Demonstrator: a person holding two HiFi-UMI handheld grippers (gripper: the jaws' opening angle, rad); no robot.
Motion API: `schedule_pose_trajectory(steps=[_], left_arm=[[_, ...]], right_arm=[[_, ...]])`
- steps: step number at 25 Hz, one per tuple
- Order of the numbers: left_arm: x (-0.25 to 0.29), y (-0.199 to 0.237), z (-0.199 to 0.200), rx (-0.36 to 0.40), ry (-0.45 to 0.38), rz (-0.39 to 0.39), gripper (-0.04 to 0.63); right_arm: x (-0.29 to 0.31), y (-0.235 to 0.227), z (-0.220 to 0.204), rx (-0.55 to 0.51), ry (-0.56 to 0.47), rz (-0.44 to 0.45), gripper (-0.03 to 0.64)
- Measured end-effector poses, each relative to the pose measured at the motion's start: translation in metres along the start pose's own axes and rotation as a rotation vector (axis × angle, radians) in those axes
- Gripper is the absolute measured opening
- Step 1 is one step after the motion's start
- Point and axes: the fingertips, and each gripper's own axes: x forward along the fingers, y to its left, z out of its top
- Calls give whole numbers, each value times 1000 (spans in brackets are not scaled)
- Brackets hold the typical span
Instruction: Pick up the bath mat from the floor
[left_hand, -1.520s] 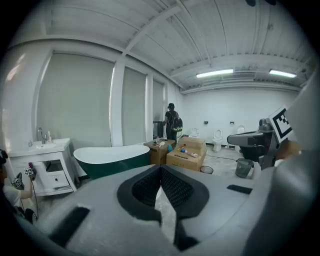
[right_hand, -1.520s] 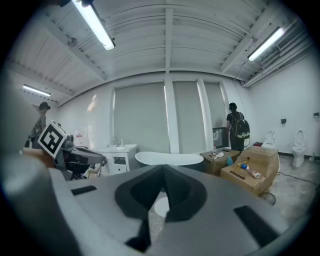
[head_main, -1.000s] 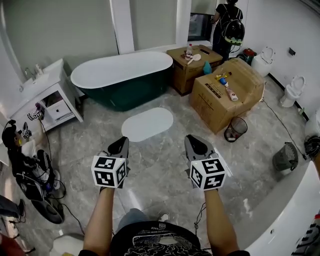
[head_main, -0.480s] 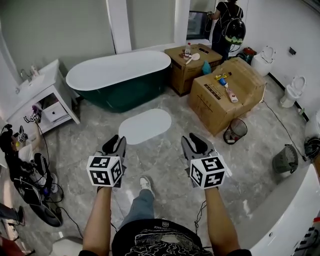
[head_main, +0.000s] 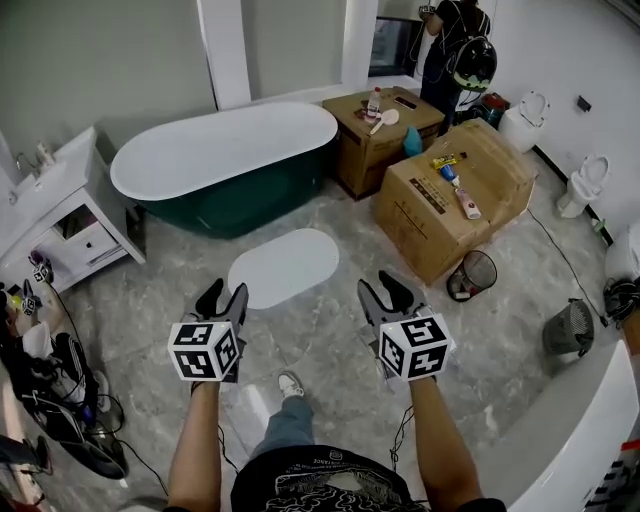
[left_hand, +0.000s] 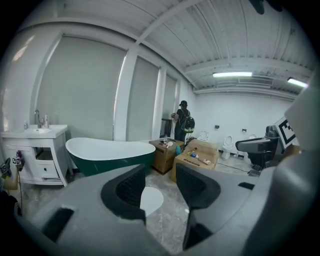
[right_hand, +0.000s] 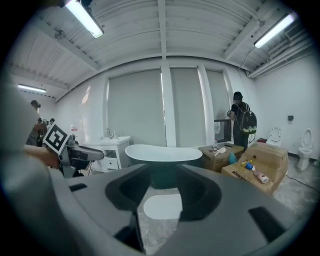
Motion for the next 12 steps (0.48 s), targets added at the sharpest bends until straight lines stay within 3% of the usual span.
schedule_pose_trajectory(steps=[12], left_arm=[[122,111,50,-44,10,41,236]], right_arm=[[165,-27,49,-9,57,11,213]])
